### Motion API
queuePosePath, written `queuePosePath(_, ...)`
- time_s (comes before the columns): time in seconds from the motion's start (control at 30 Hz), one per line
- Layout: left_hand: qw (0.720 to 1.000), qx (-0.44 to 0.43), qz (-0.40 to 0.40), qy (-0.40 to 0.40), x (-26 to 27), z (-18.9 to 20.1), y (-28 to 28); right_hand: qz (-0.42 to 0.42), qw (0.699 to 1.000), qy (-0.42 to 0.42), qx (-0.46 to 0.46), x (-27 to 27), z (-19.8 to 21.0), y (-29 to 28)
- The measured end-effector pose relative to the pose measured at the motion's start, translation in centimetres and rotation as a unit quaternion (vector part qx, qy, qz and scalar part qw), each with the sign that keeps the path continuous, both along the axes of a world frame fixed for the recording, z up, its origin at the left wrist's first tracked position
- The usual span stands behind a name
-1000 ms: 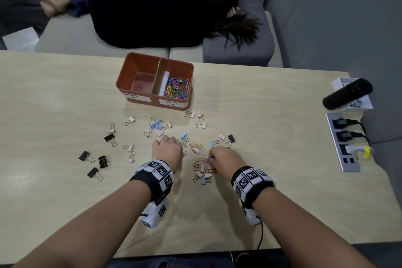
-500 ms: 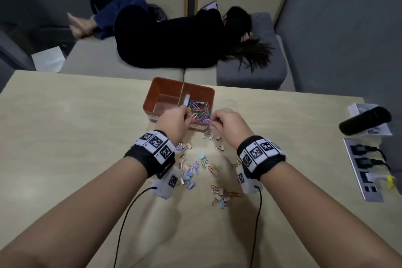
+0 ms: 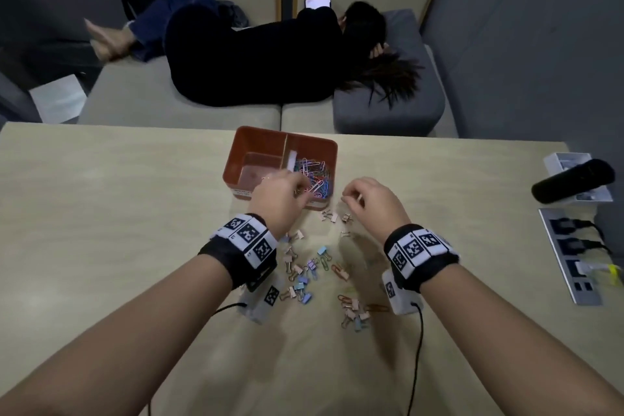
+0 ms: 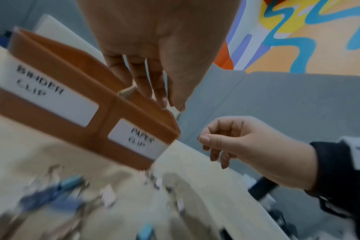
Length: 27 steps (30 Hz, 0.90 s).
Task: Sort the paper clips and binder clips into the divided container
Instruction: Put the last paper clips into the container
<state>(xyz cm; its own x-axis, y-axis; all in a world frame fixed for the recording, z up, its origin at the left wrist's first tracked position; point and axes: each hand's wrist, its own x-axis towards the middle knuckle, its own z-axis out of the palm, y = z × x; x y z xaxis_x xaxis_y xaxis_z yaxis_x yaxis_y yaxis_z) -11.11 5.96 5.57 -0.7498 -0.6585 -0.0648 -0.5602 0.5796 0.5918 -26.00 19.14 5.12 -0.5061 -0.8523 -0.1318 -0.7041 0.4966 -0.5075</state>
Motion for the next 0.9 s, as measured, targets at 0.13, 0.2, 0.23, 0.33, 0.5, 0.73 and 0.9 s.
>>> queuePosePath(0.13, 0.988, 0.060, -0.103, -0.097, 2.9, -2.3, 4.8, 0.043, 0.989, -0.073, 0.119, 1.5, -2.9, 5.8)
queuePosePath(0.2, 0.974, 0.052, -0.141, -0.171, 4.3, -4.0, 7.1, 0.073, 0.979, -0.092, 0.167, 2.8, -4.2, 7.8)
queuePosePath(0.23, 0.967, 0.044, -0.147, -0.202, 4.8, -4.8, 7.9, 0.089, 0.974, -0.095, 0.183, 3.5, -4.7, 8.6)
queuePosePath(0.33, 0.956, 0.030, -0.140, -0.255, 5.5, -6.5, 9.4, 0.095, 0.972, -0.112, 0.186, 5.2, -6.1, 9.8)
queuePosePath(0.5, 0.956, 0.013, -0.123, -0.265, 5.2, -7.2, 9.5, 0.042, 0.984, -0.071, 0.161, 5.4, -6.7, 10.3)
queuePosePath(0.73, 0.970, 0.014, -0.077, -0.232, 4.4, -7.3, 8.6, 0.014, 0.990, -0.053, 0.130, 4.2, -7.2, 9.9)
queuePosePath(0.9, 0.971, 0.000, -0.066, -0.231, 3.6, -7.7, 8.2, 0.042, 0.988, -0.044, 0.143, 4.4, -7.6, 8.5)
